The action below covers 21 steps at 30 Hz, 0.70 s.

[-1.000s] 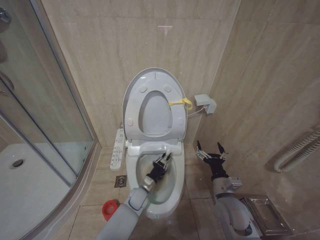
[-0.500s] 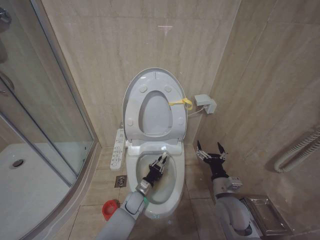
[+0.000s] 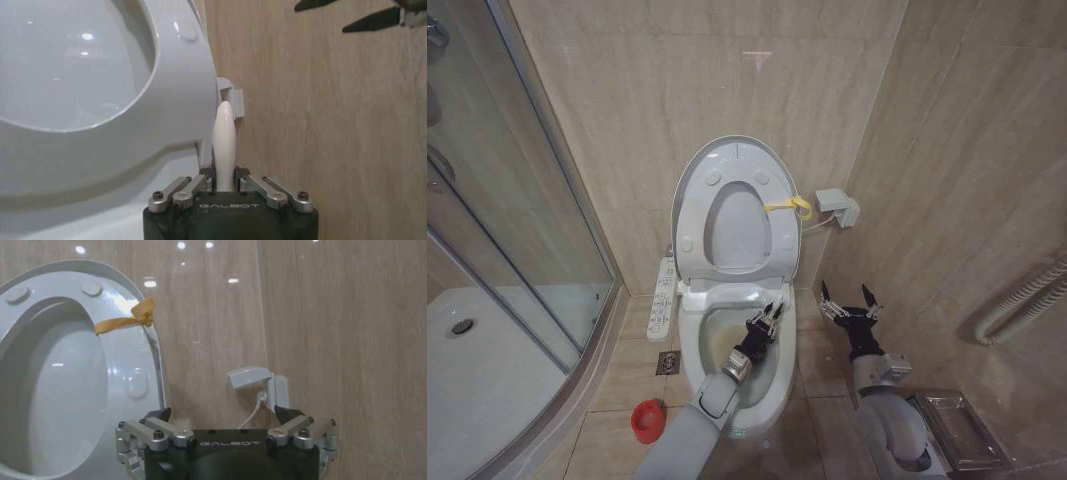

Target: Open the toilet lid, clean the toilet bowl with a toilet brush, close the toilet lid, and flush.

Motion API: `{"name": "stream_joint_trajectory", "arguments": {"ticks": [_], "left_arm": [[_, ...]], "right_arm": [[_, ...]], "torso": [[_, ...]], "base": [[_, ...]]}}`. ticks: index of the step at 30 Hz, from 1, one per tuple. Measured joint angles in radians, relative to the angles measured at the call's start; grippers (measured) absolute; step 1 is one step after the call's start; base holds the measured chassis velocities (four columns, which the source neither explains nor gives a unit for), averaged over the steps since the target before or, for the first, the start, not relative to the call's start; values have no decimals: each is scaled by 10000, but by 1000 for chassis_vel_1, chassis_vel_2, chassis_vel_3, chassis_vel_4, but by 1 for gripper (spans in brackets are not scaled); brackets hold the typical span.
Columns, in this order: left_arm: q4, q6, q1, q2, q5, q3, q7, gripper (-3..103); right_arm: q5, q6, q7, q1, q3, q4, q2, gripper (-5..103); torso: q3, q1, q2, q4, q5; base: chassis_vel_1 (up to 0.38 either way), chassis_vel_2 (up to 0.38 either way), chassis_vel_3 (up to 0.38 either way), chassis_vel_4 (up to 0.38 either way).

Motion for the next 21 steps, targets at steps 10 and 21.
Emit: {"name": "stream_joint_trajectory", "arguments": {"ticks": [10, 21], "left_arm": [[-254, 106, 22, -49, 7, 37, -1, 18], [-1977, 146, 835, 350, 211, -514, -196, 18]], "right_arm": [[0, 0, 0, 0, 0, 0, 0, 100], [0, 0, 0, 0, 0, 0, 0, 100]], "torso": [[0, 0, 0, -5, -3], [0, 0, 0, -4, -2]], "base": [[0, 0, 0, 0], [0, 0, 0, 0]]}}
